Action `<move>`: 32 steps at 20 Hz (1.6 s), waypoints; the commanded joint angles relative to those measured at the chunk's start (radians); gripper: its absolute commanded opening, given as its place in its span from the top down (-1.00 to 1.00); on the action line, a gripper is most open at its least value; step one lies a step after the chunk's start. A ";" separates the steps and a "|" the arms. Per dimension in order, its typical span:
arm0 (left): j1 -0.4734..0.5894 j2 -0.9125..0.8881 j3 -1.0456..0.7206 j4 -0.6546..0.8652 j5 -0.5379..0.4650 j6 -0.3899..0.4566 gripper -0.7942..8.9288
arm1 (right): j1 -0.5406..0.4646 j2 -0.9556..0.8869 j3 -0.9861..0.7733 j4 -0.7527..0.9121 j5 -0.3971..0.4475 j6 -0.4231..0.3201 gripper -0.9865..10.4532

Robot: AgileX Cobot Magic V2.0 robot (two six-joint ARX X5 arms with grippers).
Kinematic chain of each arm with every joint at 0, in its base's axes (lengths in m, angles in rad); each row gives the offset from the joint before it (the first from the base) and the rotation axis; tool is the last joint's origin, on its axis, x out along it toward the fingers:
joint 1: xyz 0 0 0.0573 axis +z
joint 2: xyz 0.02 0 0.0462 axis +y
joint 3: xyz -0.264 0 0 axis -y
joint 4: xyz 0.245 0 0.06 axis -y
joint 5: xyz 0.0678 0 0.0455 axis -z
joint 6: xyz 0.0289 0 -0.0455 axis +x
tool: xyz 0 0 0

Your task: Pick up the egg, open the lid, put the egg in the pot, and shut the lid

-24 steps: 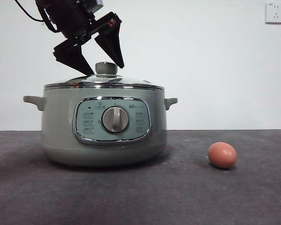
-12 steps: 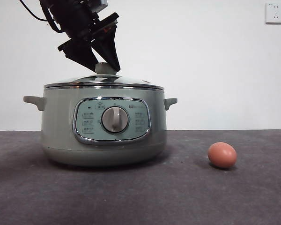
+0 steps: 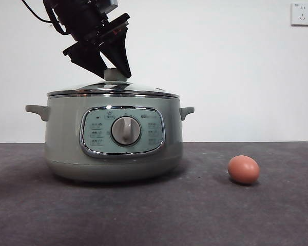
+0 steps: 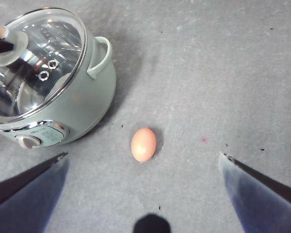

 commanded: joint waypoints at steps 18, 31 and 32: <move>0.134 -0.269 0.233 -0.205 0.002 -0.003 0.85 | 0.124 0.197 0.002 0.117 0.034 0.041 -0.21; 0.215 -0.812 -0.327 -0.211 0.001 -0.016 0.85 | 0.344 0.580 0.002 0.283 0.238 0.090 -0.21; 0.215 -0.847 -0.357 -0.213 0.001 -0.017 0.85 | 0.352 0.600 0.002 0.288 0.242 0.093 -0.21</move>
